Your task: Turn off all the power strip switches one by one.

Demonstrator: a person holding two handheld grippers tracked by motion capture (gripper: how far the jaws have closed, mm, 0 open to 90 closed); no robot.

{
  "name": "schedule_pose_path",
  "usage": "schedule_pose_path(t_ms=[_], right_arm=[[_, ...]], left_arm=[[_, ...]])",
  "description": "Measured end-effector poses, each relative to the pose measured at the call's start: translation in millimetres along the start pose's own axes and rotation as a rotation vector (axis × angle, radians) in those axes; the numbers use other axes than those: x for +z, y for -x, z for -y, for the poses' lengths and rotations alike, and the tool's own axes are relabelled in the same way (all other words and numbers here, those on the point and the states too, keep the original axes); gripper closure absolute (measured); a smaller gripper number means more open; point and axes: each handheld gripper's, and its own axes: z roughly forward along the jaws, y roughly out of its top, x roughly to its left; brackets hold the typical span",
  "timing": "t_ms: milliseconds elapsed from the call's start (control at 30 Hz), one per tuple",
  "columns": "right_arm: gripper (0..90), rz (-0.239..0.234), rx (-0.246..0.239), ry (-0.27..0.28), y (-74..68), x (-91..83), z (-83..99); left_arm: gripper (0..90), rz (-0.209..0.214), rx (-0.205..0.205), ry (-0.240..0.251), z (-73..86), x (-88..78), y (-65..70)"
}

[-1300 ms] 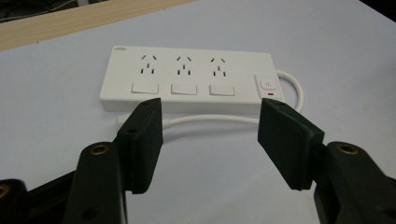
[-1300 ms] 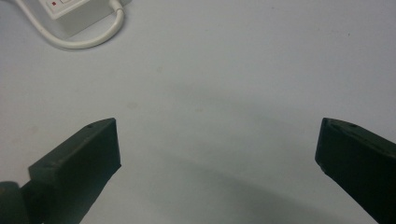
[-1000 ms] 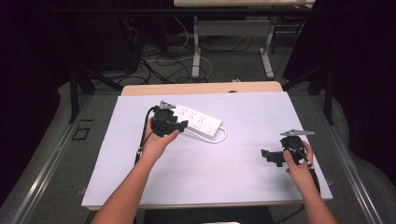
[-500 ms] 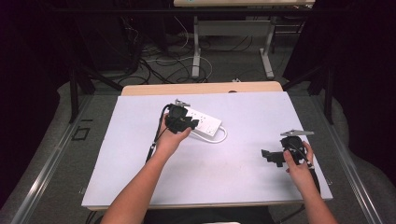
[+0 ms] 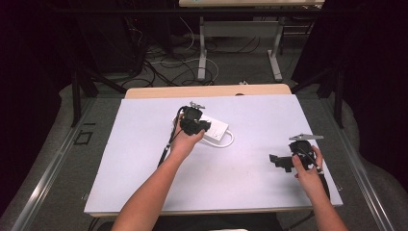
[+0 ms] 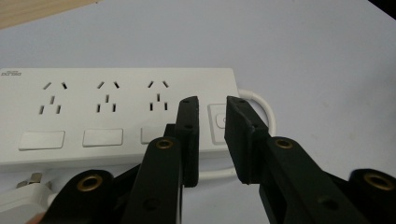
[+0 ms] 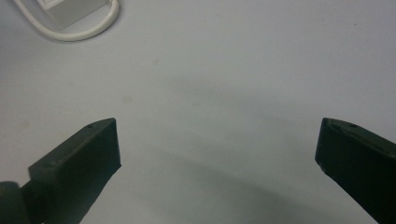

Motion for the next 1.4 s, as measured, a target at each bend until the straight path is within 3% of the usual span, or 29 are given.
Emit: schedule_pose_path(t_ms=[100, 200, 367, 433, 467, 567, 600, 633, 733, 767, 800, 967, 1000, 1033, 1100, 1133, 1167, 1233, 1300, 1333, 1400], right_arm=[[0.0, -0.002, 0.005, -0.002, -0.4, 0.5, 0.1], [0.0, -0.003, 0.005, -0.005, -0.5, 0.9, 0.3], [0.0, -0.004, 0.012, -0.01, 0.0, 1.1, 0.6], [0.0, -0.005, 0.007, -0.006, 0.9, 2.2, 1.0], [0.0, -0.005, 0.004, -0.006, 1.3, 2.5, 1.2], [0.0, -0.004, 0.008, -0.01, 1.5, 2.8, 1.5], [0.0, -0.004, 0.008, -0.01, 1.7, 2.9, 1.6], [0.0, -0.003, 0.017, -0.016, 1.3, 2.7, 1.6], [0.0, -0.003, 0.019, -0.016, 1.8, 2.9, 1.8], [0.0, -0.003, 0.015, -0.015, 2.3, 3.2, 1.9], [0.0, -0.002, 0.014, -0.015, 2.5, 3.6, 2.1], [0.0, -0.006, 0.009, -0.018, 2.8, 4.7, 2.7], [0.0, -0.004, 0.017, -0.022, 2.3, 4.8, 2.7], [0.0, -0.004, 0.015, -0.023, 2.6, 4.8, 2.8], [0.0, -0.004, 0.016, -0.026, 2.9, 4.8, 3.0], [0.0, -0.003, 0.015, -0.026, 3.0, 4.8, 3.0], [0.0, -0.003, 0.015, -0.026, 3.2, 4.8, 3.1], [0.0, -0.002, 0.017, -0.028, 3.2, 4.7, 3.1], [0.0, -0.002, 0.014, -0.025, 3.5, 4.7, 3.1], [0.0, -0.003, 0.01, -0.023, 3.8, 4.7, 3.0], [0.0, -0.002, 0.012, -0.025, 3.8, 4.5, 3.0]], left_arm=[[79.8, 0.004, -0.017, 0.002, -0.6, 6.0, 2.4], [81.9, 0.0, 0.002, -0.011, -1.3, 11.0, 2.8], [85.1, -0.002, -0.015, -0.022, -1.1, 19.5, 4.4], [86.7, -0.003, -0.002, -0.028, -1.2, 22.6, 3.7], [87.0, -0.006, -0.02, -0.028, -1.0, 24.2, 5.2], [88.8, -0.008, -0.005, -0.033, -1.0, 28.5, 4.2], [89.3, -0.008, -0.026, -0.034, -0.6, 29.9, 5.7], [89.5, -0.008, -0.001, -0.041, -0.9, 30.8, 4.2], [89.7, -0.004, -0.001, -0.051, -0.9, 34.9, 4.8], [89.8, -0.001, -0.02, -0.05, -0.7, 36.4, 6.1], [89.9, 0.0, 0.001, -0.052, -1.3, 37.4, 5.0], [90.0, 0.009, -0.009, -0.064, -1.5, 44.1, 9.5], [90.0, 0.01, 0.008, -0.067, -2.1, 45.4, 9.2], [90.0, 0.016, -0.013, -0.076, -2.2, 46.2, 11.2], [90.0, 0.013, 0.01, -0.077, -2.8, 48.7, 11.6], [90.0, 0.02, -0.004, -0.083, -2.8, 49.5, 13.3], [90.0, 0.017, 0.016, -0.089, -3.3, 50.4, 13.0], [90.0, 0.024, -0.007, -0.088, -2.9, 51.9, 15.4], [90.0, 0.017, 0.028, -0.088, -3.6, 55.3, 15.9], [90.0, 0.024, 0.014, -0.099, -3.7, 55.6, 17.0], [90.0, 0.015, 0.026, -0.1, -3.7, 57.7, 17.4]])
